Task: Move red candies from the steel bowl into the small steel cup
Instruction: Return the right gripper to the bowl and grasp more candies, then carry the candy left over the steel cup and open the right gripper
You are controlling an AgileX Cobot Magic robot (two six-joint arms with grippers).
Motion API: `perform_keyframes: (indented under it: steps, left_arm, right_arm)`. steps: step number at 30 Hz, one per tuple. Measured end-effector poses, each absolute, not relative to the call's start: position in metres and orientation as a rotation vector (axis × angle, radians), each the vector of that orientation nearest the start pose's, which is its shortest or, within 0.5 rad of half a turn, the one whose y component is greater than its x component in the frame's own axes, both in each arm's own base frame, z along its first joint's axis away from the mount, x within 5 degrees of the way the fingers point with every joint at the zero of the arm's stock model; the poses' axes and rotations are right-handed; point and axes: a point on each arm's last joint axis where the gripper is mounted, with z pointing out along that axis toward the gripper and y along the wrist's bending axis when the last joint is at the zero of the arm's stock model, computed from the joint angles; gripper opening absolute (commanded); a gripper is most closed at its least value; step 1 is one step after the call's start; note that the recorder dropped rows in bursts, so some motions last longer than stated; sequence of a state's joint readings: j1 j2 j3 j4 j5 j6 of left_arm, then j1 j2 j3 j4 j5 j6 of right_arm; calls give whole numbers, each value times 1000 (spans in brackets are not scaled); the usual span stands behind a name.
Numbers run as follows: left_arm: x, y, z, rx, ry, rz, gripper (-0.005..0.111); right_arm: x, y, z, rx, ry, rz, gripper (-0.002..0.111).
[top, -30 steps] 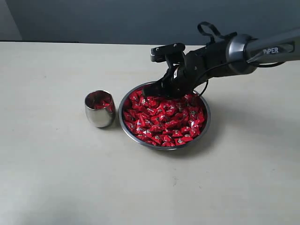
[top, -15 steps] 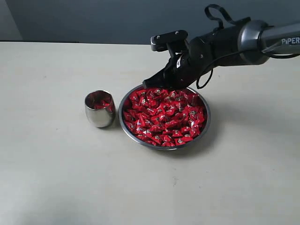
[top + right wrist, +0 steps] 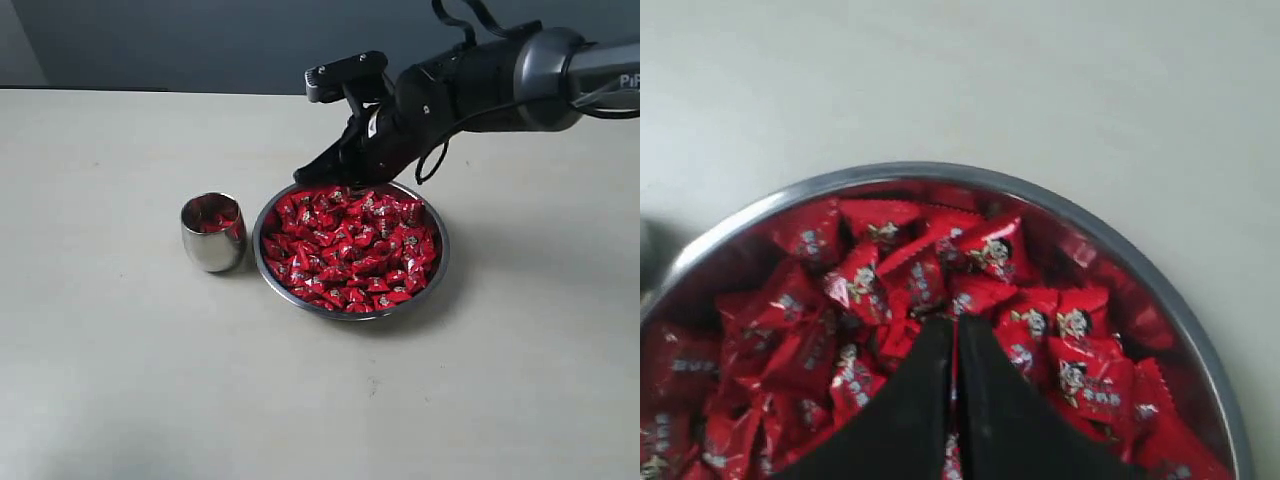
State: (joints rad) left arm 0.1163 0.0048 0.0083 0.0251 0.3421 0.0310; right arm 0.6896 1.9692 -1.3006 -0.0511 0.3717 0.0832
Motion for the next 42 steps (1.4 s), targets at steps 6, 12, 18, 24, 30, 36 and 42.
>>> perform_keyframes:
  steps: [6,12,18,24,30,36,42]
  left_arm:
    - [53,7,179,-63,1840,128,0]
    - [53,7,179,-63,1840,128,0]
    - [53,7,179,-63,1840,128,0]
    - [53,7,179,-63,1840,128,0]
    - [53,7,179,-63,1840,128,0]
    - [53,7,179,-63,1840,128,0]
    - [53,7,179,-63,1840,128,0]
  right_arm:
    - [336,252,152,-786,2490,216,36]
    - [338,252,133,-798,2522,200,31]
    - [339,253,121,-803,2534,196,0]
    - [339,253,132,-792,2508,209,0]
    - [332,258,169,-775,2434,260,0]
    - [300,292,201,-861,2298,359,0]
    - [265,335,213,-973,2114,478,0]
